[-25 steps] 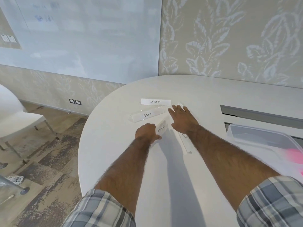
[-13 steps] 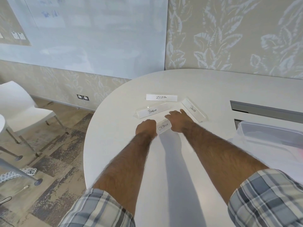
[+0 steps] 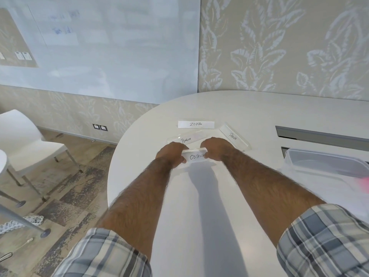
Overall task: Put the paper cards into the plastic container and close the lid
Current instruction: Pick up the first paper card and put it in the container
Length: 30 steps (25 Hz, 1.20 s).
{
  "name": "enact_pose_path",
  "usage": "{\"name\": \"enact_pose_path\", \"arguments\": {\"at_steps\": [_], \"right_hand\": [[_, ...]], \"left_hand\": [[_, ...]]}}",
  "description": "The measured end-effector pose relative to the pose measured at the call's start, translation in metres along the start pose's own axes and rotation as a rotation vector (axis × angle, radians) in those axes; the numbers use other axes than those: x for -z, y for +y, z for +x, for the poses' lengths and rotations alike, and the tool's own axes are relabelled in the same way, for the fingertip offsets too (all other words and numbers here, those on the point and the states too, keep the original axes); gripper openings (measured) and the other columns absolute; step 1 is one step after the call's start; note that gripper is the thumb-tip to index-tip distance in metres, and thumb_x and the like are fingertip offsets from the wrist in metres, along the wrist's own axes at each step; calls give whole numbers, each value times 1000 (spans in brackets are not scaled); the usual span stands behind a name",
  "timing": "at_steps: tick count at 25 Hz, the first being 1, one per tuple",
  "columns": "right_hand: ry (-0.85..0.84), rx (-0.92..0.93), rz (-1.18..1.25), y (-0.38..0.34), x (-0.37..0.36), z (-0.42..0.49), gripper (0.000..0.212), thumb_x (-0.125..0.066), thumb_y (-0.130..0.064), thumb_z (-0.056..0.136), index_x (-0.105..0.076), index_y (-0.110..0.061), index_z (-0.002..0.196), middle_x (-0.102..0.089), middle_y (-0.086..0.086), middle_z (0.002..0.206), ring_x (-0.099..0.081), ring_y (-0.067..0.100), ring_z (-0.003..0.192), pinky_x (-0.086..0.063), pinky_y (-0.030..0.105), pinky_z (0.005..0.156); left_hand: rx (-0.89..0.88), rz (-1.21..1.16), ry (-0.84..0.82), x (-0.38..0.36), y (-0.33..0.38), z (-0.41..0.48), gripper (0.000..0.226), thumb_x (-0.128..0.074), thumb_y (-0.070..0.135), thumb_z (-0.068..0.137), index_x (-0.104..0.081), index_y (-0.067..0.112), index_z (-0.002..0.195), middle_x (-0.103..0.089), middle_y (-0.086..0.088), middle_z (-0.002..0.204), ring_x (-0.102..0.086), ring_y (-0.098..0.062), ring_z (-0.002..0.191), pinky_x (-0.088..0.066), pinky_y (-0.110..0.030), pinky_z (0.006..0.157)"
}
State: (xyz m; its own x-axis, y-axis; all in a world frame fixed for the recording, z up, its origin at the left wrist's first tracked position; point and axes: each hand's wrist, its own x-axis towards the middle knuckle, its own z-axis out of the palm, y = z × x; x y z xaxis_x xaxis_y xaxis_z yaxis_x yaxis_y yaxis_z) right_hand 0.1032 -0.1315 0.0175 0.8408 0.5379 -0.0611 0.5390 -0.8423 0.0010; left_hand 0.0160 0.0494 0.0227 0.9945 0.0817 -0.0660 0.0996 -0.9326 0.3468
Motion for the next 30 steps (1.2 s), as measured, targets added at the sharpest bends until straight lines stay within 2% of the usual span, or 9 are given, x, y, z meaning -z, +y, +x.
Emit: {"name": "enact_pose_path", "arguments": {"at_steps": [5, 10, 16, 24, 30], "right_hand": [[71, -69, -20, 18, 32, -30, 45, -68, -32, 86, -60, -26, 129, -63, -1, 130, -58, 23, 119, -48, 39, 98], [125, -197, -67, 50, 74, -84, 38, -69, -32, 84, -65, -26, 121, -66, -1, 120, -62, 23, 110, -49, 36, 89], [183, -340, -101, 113, 106, -173, 31, -69, -33, 84, -68, -26, 114, -67, -1, 112, -63, 23, 105, -50, 37, 87], [199, -407, -150, 217, 118, -264, 34, -69, -35, 85, -66, -27, 119, -67, 0, 116, -62, 24, 107, -47, 35, 85], [182, -392, -142, 264, 94, -297, 34, -69, -34, 87, -66, -23, 119, -67, 2, 117, -62, 25, 109, -49, 36, 89]], "left_hand": [[-115, 66, 38, 25, 30, -5, 51, -73, 22, 85, -61, 37, 132, -65, 3, 126, -58, -22, 117, -43, -31, 81], [-271, 69, 59, 43, 86, -11, 53, -74, 22, 83, -61, 37, 132, -66, 3, 124, -58, -22, 116, -42, -29, 80], [-448, 91, 93, 40, 183, -28, 54, -75, 23, 83, -61, 35, 134, -67, 0, 124, -61, -23, 113, -45, -29, 84], [-453, 32, 85, 0, 316, -45, 48, -74, 21, 82, -65, 36, 127, -67, 2, 119, -63, -23, 106, -44, -28, 76], [-391, 57, 52, -38, 370, -53, 49, -76, 17, 79, -67, 34, 124, -68, 0, 116, -64, -26, 105, -43, -29, 76]]}}
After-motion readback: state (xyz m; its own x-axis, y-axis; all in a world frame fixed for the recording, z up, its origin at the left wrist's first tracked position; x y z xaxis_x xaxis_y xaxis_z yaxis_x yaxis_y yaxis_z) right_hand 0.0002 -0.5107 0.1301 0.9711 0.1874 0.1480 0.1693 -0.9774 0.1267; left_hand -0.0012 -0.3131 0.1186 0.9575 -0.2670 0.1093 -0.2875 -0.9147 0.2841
